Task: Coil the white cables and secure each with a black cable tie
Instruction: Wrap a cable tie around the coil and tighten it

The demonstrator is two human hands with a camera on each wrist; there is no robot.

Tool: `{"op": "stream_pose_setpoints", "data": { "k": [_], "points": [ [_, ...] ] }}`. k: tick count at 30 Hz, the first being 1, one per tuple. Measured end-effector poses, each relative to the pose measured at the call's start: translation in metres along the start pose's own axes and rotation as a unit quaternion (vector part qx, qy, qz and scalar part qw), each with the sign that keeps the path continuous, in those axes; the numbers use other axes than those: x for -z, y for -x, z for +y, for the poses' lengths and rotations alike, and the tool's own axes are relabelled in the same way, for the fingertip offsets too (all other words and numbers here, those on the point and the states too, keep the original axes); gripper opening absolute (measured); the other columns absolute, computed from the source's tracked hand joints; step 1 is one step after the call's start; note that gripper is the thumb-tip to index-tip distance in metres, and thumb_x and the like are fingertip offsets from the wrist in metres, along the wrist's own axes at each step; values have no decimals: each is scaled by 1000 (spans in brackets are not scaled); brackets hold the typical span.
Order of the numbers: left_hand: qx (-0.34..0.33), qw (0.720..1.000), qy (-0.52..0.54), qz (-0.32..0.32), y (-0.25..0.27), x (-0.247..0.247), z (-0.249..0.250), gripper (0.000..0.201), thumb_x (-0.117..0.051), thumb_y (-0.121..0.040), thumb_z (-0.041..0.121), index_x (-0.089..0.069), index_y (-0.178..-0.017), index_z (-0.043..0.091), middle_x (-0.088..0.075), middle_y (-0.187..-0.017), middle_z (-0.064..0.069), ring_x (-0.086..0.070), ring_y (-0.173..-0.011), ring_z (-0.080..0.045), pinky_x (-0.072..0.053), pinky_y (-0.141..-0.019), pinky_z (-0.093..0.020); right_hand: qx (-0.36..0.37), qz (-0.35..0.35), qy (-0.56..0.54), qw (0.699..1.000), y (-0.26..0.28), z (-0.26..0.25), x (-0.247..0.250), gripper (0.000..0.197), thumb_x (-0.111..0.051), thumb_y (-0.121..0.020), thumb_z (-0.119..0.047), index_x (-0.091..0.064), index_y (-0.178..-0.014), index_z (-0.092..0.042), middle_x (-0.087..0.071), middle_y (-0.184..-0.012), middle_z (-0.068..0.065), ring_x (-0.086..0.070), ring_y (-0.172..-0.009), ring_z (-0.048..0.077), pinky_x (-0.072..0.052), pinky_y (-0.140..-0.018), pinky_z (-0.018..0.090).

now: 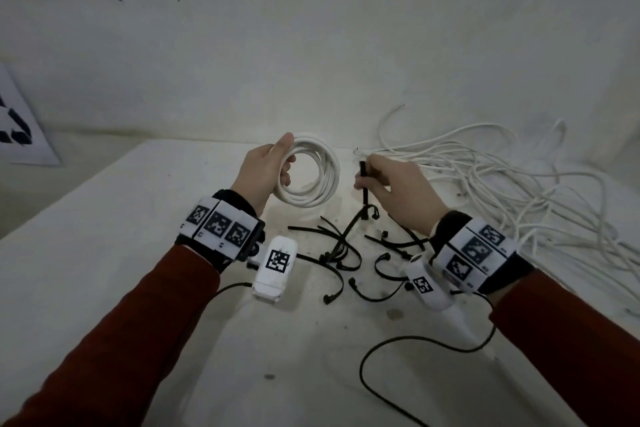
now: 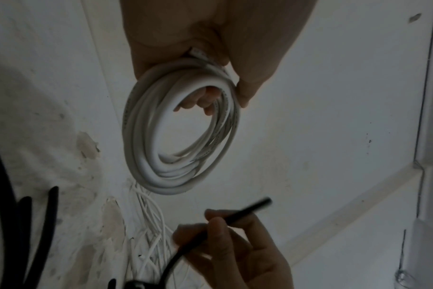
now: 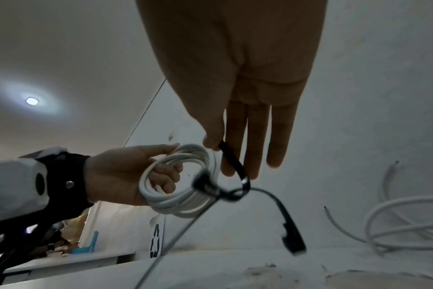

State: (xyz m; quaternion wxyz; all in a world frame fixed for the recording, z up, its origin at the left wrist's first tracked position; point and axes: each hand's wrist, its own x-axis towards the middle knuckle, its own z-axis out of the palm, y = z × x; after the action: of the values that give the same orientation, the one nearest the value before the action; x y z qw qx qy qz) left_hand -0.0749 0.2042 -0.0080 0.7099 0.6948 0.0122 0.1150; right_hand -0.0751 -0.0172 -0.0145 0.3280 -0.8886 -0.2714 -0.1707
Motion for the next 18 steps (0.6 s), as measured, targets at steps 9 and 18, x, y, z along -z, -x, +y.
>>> {"op": "stream_pose_setpoints", "data": {
  "k": [9,18],
  "points": [
    [-29,1000,7,9,-17,-19,1,36,-54,-93,39,-56,-76,7,-47,-50,10,-40,-46,-11,-36,-52,-24,-66,18,-18,998,-14,12,-4,28,-81,-74,-21,-53,-73,-24,-69,-69,-6,-63,-65,5,-41,-60,14],
    [-31,999,26,22,-30,-22,-4,37,-54,-93,39,-57,-74,8,-46,-56,5,-40,-48,-12,-38,-54,-25,36,-27,66,997,-20,25,2,19,-74,-79,-6,-79,-90,-21,-74,-81,4,-66,-73,16,-43,-64,18]
  ]
}}
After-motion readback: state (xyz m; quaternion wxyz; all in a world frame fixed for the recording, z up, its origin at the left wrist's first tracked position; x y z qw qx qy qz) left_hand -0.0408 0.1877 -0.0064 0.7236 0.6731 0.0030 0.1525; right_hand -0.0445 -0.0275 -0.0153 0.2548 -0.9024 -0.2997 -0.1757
